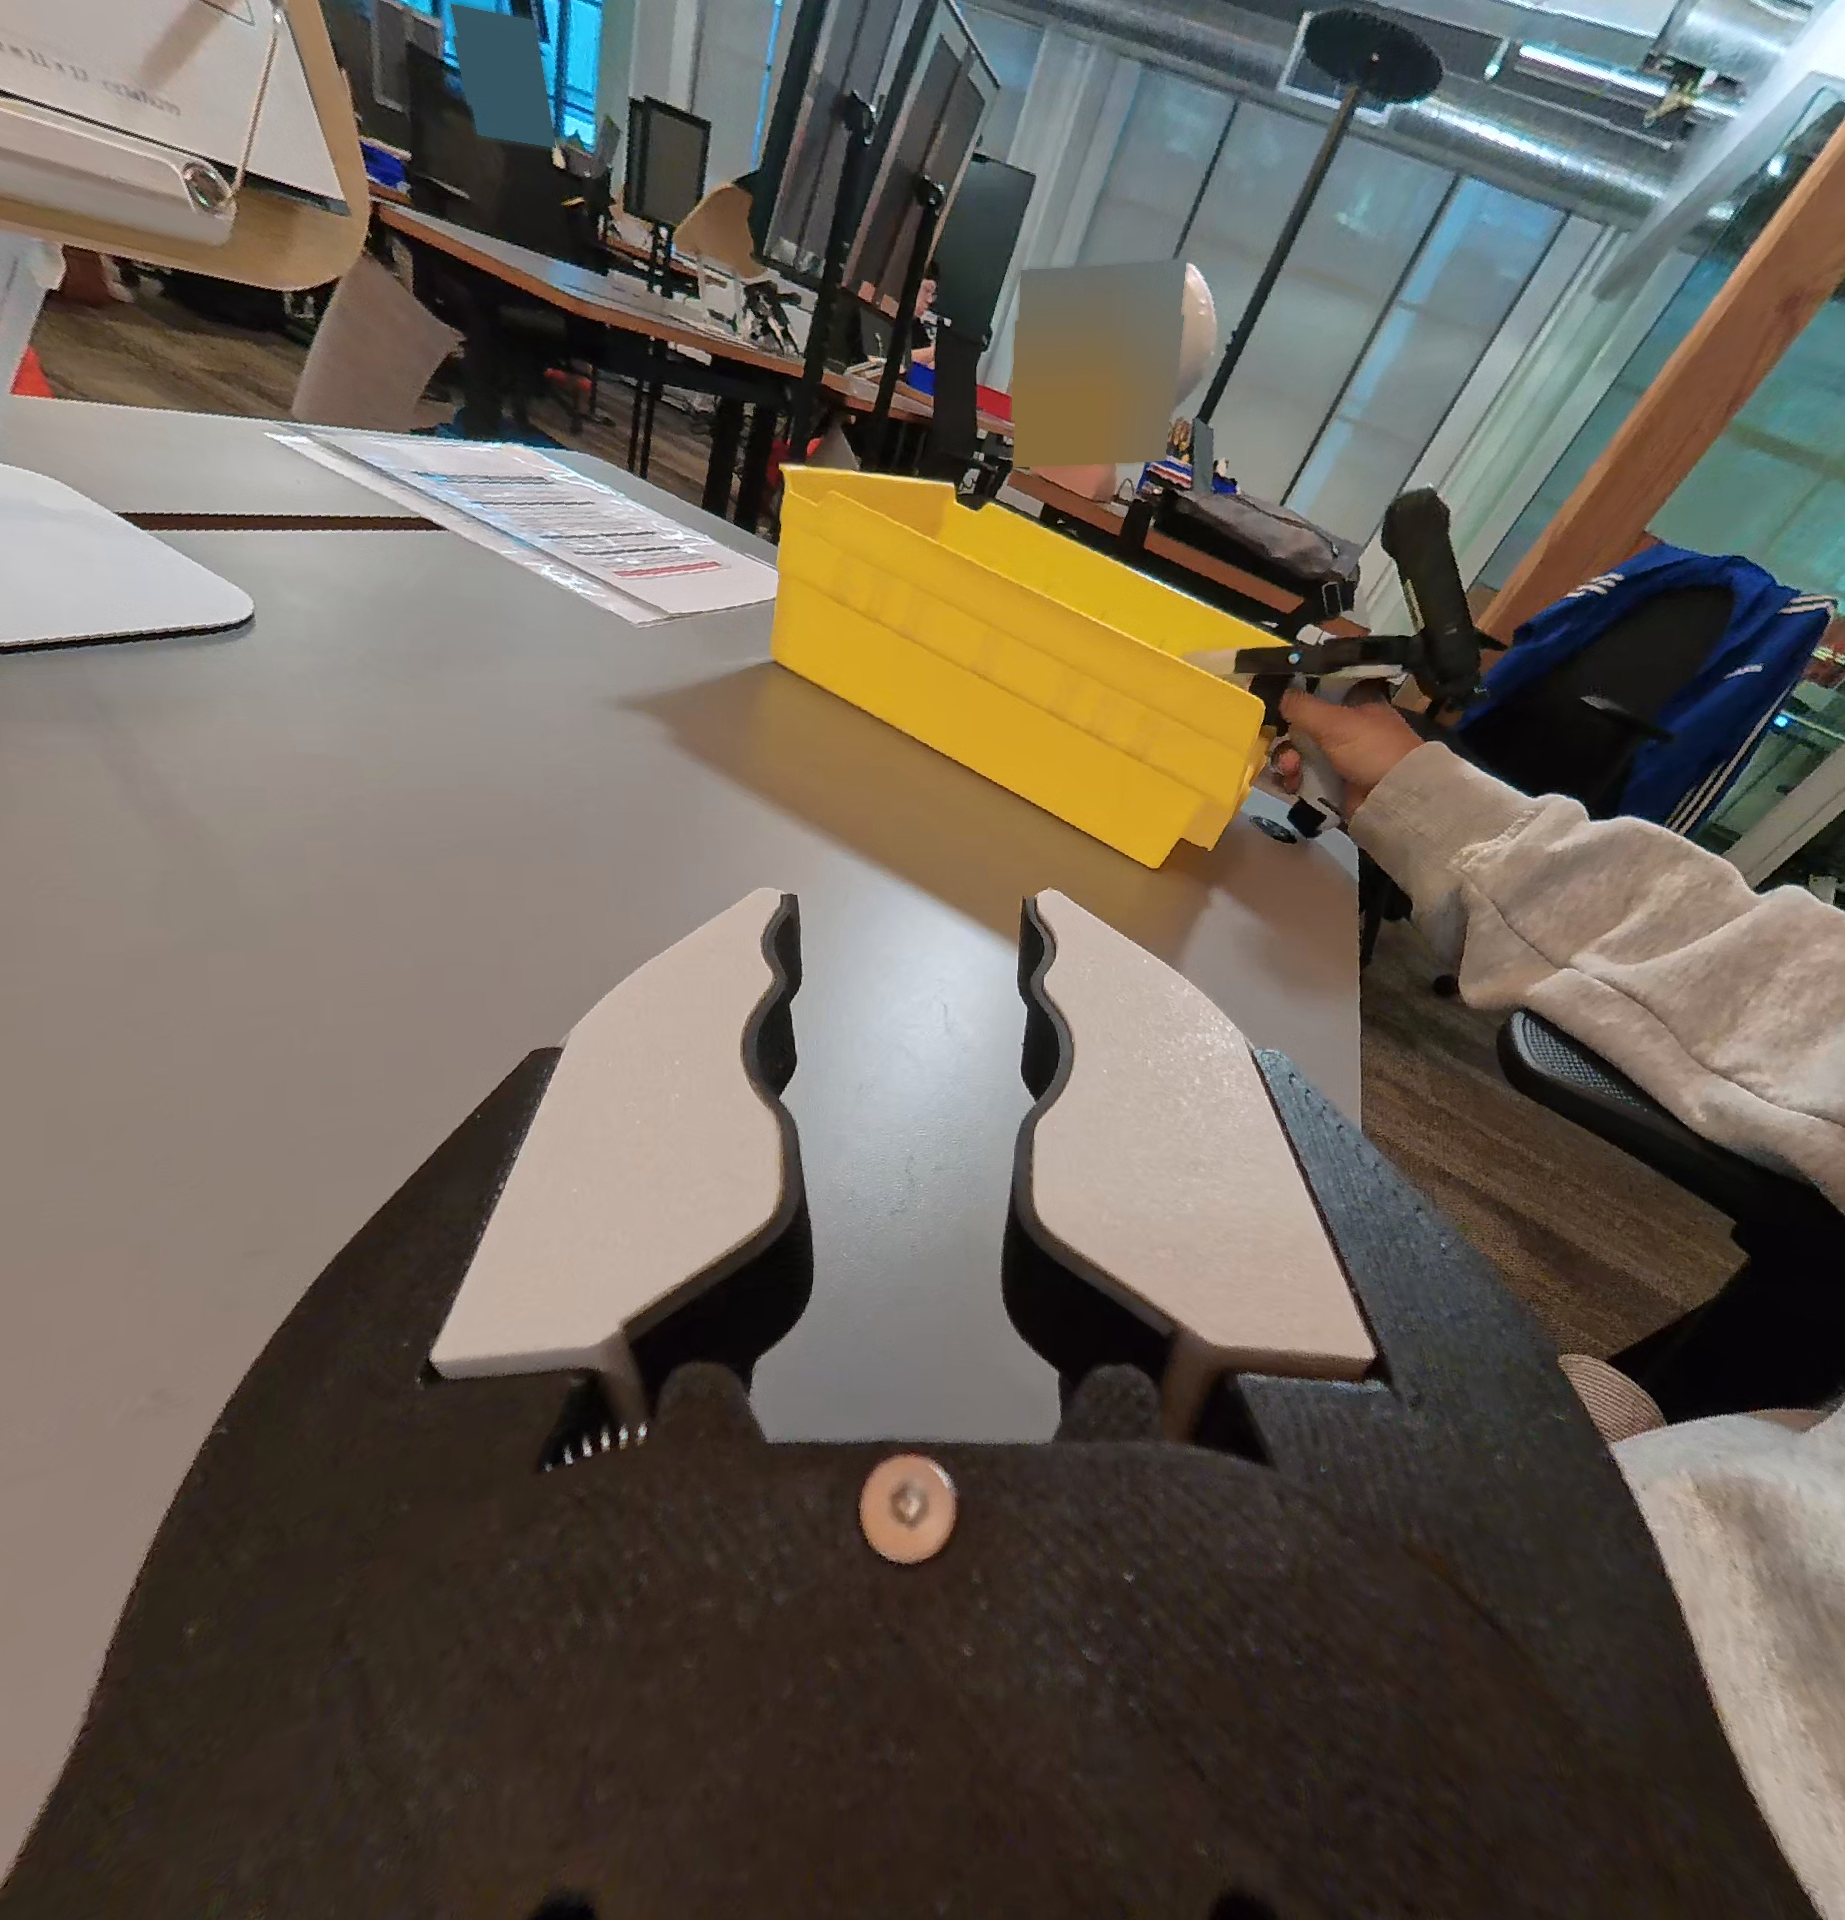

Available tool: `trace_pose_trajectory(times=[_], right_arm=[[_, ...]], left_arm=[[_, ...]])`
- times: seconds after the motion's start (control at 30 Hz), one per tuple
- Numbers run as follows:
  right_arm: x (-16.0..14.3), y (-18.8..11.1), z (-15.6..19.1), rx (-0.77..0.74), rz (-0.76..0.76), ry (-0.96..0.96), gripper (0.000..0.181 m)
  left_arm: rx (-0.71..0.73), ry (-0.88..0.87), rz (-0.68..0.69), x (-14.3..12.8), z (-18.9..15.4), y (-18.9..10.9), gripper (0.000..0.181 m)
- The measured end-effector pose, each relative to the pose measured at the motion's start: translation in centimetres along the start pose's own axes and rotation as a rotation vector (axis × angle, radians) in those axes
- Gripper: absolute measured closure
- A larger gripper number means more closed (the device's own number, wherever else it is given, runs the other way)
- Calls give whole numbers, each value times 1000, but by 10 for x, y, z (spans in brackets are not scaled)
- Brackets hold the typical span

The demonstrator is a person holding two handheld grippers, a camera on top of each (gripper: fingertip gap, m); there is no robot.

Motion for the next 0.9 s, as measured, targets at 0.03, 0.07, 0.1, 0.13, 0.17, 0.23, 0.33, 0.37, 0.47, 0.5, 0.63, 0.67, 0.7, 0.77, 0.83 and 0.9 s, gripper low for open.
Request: trace_pose_trajectory(times=[0.03, 0.07, 0.1, 0.13, 0.17, 0.23, 0.33, 0.37, 0.47, 0.5, 0.63, 0.67, 0.7, 0.77, 0.83, 0.9], right_arm=[[1, 0, 0, 13, -8, 36, 174], [1, 1, 1, 22, -11, 65, 173], [2, 1, 1, 30, -14, 80, 173], [3, 1, 3, 42, -14, 92, 173], [3, 1, 6, 60, -12, 114, 172], [3, 4, 13, 129, -12, 185, 172], [0, 10, 29, 219, 14, 232, 172], [1, 12, 34, 239, 17, 245, 172], [9, 15, 49, 277, -2, 262, 171], [13, 14, 54, 285, -12, 256, 171], [24, 8, 66, 305, -41, 224, 172], [25, 7, 68, 305, -46, 219, 172], [26, 7, 70, 303, -50, 214, 172], [26, 8, 73, 300, -58, 209, 172], [25, 9, 76, 301, -56, 207, 172], [24, 11, 79, 311, -49, 202, 171]], left_arm=[[0, 1, 1, 0, 0, 0, 140], [1, 2, 2, 0, 0, 0, 140], [2, 4, 3, 0, 0, 0, 140], [4, 5, 3, 0, 1, 0, 140], [6, 6, 3, 0, 1, 0, 140], [8, 6, 2, 0, 2, -1, 140], [10, 4, 0, 0, 3, -1, 140], [11, 5, 0, 1, 3, -1, 140], [17, 7, -3, 1, 4, -2, 140], [20, 9, -6, 2, 5, -2, 140], [119, 2, 21, -1, 19, -4, 140], [168, -15, 32, -3, 27, -6, 140], [205, -44, 33, -2, 34, -8, 139], [289, -79, 17, 0, 50, -17, 138], [399, -63, -1, 8, 68, -32, 136], [552, -2, -13, 21, 88, -56, 133]])
Point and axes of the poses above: each gripper's, where its closed fingertips meet, y out along the fingers, x out of its top, z = x × y across the jaws, the point moved 3 cm from there along -y, back along the fingers, and after that the axes turned 1 degree about z, right-handed, at the moved point
